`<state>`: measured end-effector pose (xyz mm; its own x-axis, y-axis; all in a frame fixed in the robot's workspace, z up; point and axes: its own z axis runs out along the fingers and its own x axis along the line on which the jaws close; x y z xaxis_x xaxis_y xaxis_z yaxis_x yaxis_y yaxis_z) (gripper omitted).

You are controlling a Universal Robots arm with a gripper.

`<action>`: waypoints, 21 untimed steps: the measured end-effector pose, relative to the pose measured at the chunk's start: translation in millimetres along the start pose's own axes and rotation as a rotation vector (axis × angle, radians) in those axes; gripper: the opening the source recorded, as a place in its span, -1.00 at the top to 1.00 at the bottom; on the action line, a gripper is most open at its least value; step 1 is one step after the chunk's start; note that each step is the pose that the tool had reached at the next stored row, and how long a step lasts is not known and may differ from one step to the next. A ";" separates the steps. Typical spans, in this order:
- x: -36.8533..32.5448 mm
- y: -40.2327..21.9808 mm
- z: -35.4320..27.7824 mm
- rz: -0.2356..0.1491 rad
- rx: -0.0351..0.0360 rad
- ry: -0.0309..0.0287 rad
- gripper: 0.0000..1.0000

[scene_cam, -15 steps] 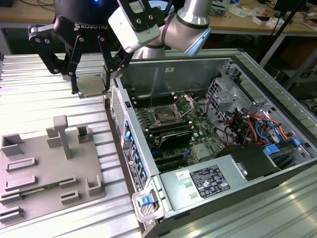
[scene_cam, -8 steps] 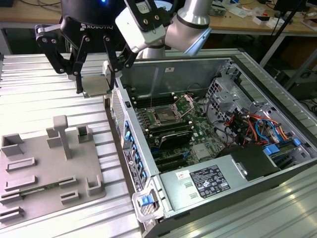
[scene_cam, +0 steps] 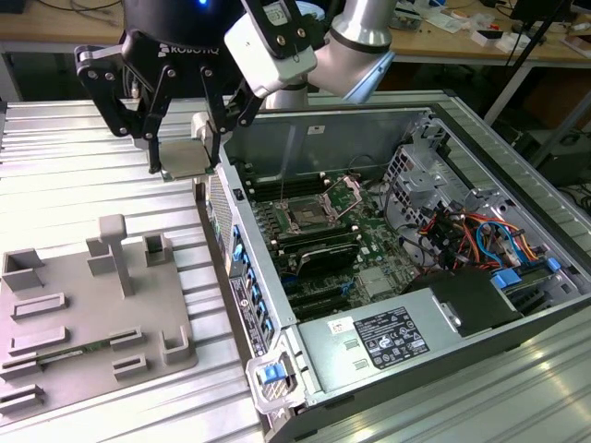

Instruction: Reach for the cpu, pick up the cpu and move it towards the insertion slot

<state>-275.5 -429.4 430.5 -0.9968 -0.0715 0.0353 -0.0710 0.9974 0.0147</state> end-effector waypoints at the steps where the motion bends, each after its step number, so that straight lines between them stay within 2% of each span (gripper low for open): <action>1: -0.3 0.0 0.0 0.000 0.0000 -0.0001 -0.09; 17: -7.1 -0.5 -0.2 0.000 0.0000 0.0000 -0.09; 21: -11.1 -0.8 -0.4 0.000 0.0000 0.0000 -0.09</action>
<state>-264.4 -429.4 430.5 -0.9968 -0.0718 0.0352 -0.0713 0.9973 0.0147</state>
